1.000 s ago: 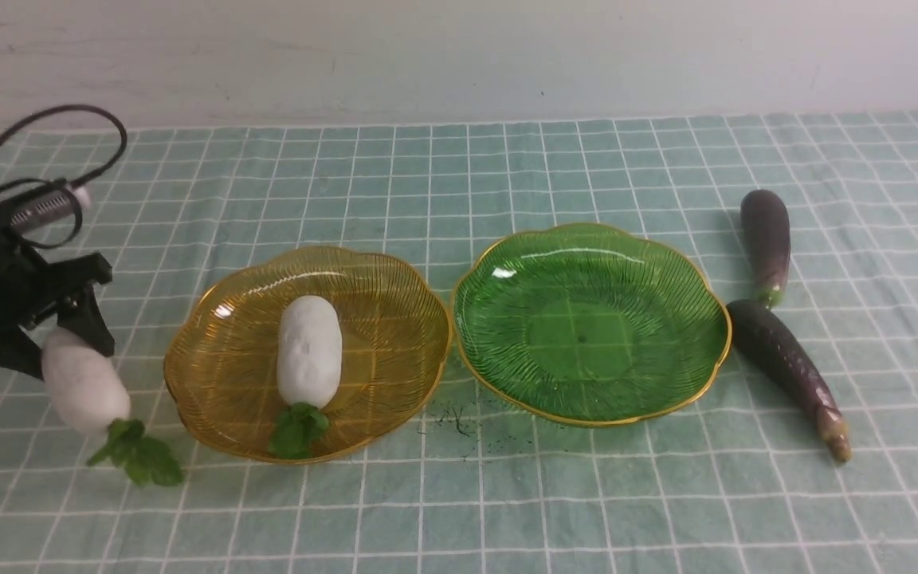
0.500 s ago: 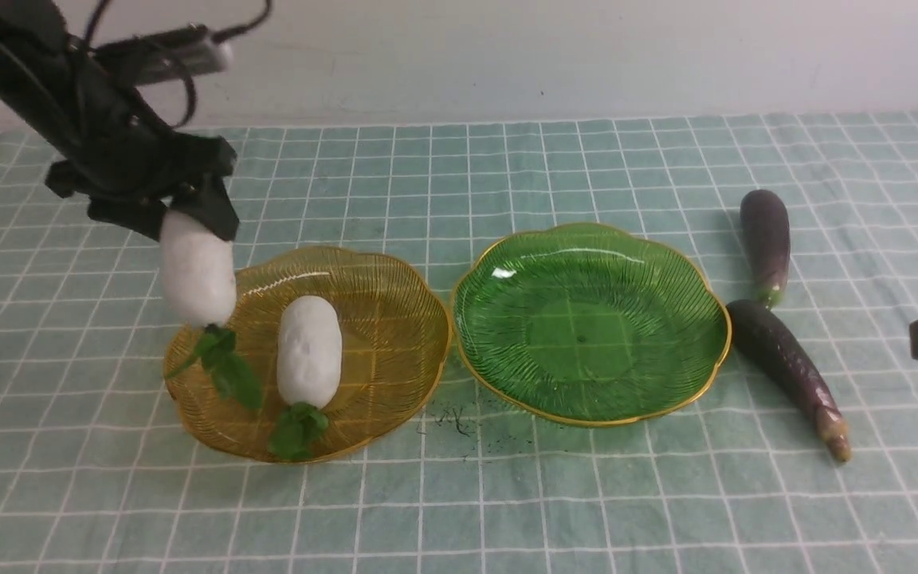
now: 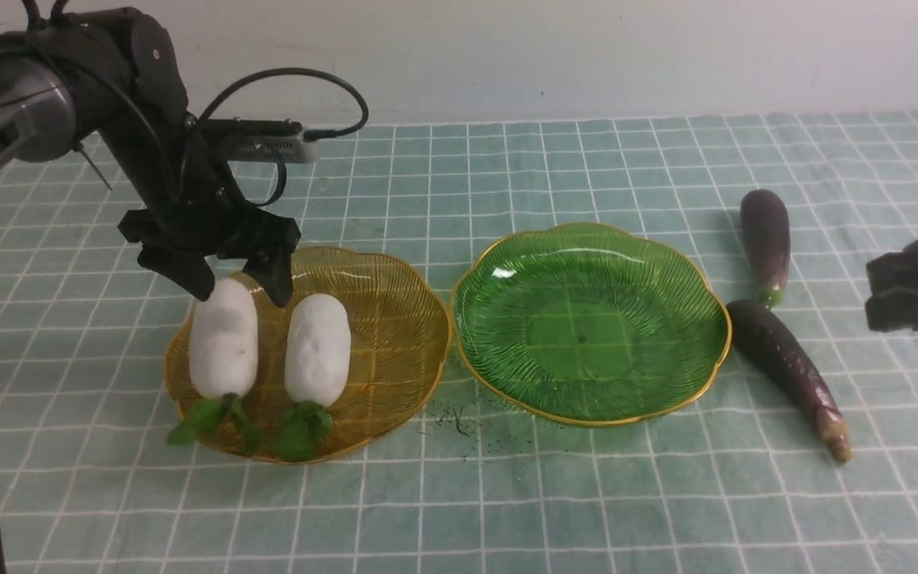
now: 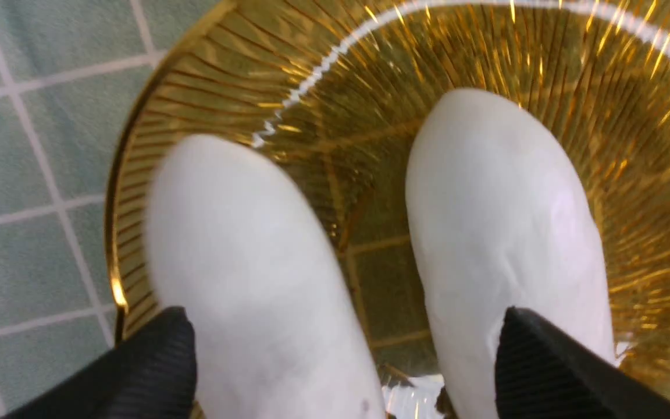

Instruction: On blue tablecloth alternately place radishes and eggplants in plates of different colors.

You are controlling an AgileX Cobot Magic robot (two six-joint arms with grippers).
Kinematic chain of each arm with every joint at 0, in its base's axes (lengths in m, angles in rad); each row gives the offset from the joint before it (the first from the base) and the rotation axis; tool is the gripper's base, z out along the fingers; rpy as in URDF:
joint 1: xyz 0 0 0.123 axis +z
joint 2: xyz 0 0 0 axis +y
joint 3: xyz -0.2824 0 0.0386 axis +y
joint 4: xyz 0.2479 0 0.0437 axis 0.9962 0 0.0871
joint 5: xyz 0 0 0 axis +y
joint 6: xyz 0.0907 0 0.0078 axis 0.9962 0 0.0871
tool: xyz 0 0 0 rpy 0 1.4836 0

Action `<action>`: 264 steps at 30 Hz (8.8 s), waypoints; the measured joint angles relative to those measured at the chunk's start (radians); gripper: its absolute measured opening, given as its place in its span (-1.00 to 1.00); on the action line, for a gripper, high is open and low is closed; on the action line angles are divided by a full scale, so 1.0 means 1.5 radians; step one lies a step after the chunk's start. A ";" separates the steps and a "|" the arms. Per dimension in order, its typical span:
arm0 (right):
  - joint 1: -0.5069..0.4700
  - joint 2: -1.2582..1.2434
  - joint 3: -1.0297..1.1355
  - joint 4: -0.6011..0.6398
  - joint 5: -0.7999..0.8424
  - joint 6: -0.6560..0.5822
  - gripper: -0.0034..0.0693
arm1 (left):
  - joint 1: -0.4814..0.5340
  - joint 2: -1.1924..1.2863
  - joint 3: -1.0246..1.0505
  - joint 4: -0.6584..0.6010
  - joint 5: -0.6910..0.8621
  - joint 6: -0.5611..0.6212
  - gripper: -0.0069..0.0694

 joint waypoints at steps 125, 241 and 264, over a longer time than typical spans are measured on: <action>0.172 0.267 -0.410 -0.028 0.224 0.107 0.94 | -0.033 -0.674 0.500 -0.050 0.005 0.009 -0.84; 0.099 -0.990 0.635 -0.202 -0.470 0.121 -0.94 | 0.025 -1.417 1.262 0.038 -0.560 0.019 -0.84; 0.008 -0.989 0.747 -0.149 -0.332 0.130 -0.94 | 0.025 -1.417 1.262 0.039 -0.560 0.019 -0.84</action>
